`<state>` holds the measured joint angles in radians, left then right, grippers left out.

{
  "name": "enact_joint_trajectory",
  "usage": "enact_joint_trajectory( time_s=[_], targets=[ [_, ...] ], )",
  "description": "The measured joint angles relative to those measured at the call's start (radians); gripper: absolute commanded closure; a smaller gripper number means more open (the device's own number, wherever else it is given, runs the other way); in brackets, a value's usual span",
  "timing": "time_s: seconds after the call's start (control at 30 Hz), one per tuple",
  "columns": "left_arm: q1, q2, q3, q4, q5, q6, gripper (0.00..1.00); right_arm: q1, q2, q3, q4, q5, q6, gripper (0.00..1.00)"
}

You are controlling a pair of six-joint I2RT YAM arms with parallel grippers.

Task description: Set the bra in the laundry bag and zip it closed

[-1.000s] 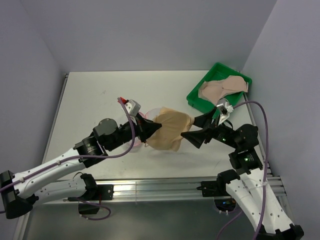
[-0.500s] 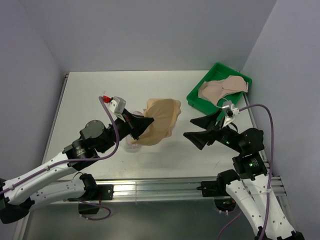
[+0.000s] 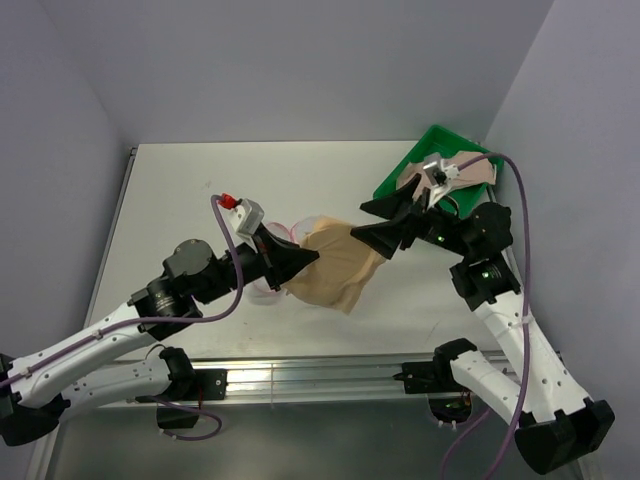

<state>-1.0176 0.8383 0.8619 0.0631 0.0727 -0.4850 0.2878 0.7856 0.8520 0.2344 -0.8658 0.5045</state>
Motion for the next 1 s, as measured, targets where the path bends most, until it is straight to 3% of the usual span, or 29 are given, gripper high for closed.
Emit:
enact_joint_trajectory(
  time_s=[0.13, 0.17, 0.2, 0.27, 0.3, 0.33, 0.37, 0.4, 0.43, 0.73, 1.0],
  targets=[
    [0.0, 0.016, 0.0, 0.008, 0.021, 0.001, 1.0, 0.046, 0.038, -0.036, 0.014, -0.055, 0.031, 0.24],
    [0.0, 0.02, 0.0, 0.01, 0.023, 0.001, 1.0, 0.054, 0.038, -0.046, 0.019, -0.068, 0.036, 0.33],
    [0.0, 0.025, 0.0, 0.011, 0.027, 0.001, 1.0, 0.059, 0.037, -0.053, 0.029, -0.079, 0.043, 0.55],
    [0.0, 0.032, 0.0, 0.011, 0.029, 0.002, 0.93, 0.065, 0.037, -0.055, 0.043, -0.095, 0.05, 0.75],
    [0.0, 0.032, 0.0, 0.011, 0.029, 0.002, 0.58, 0.065, 0.037, -0.055, 0.048, -0.097, 0.053, 0.94],
    [0.0, 0.031, -0.001, 0.012, 0.028, 0.009, 0.41, 0.065, 0.037, -0.054, 0.053, -0.098, 0.051, 1.0],
    [0.0, 0.028, -0.003, 0.014, 0.027, 0.013, 0.13, 0.065, 0.038, -0.052, 0.051, -0.096, 0.051, 1.0],
    [0.0, 0.023, -0.005, 0.014, 0.027, 0.021, 0.04, 0.065, 0.039, -0.048, 0.047, -0.092, 0.05, 1.0],
    [0.0, 0.016, -0.009, 0.014, 0.022, 0.022, 0.01, 0.065, 0.043, -0.039, 0.034, -0.089, 0.045, 1.0],
    [0.0, -0.147, -0.126, -0.034, -0.043, 0.047, 0.01, 0.065, 0.112, 0.127, -0.033, -0.134, 0.003, 1.0],
    [0.0, -0.127, -0.157, -0.007, -0.013, 0.087, 0.01, 0.065, 0.138, 0.19, -0.036, -0.232, 0.034, 1.0]
  ],
)
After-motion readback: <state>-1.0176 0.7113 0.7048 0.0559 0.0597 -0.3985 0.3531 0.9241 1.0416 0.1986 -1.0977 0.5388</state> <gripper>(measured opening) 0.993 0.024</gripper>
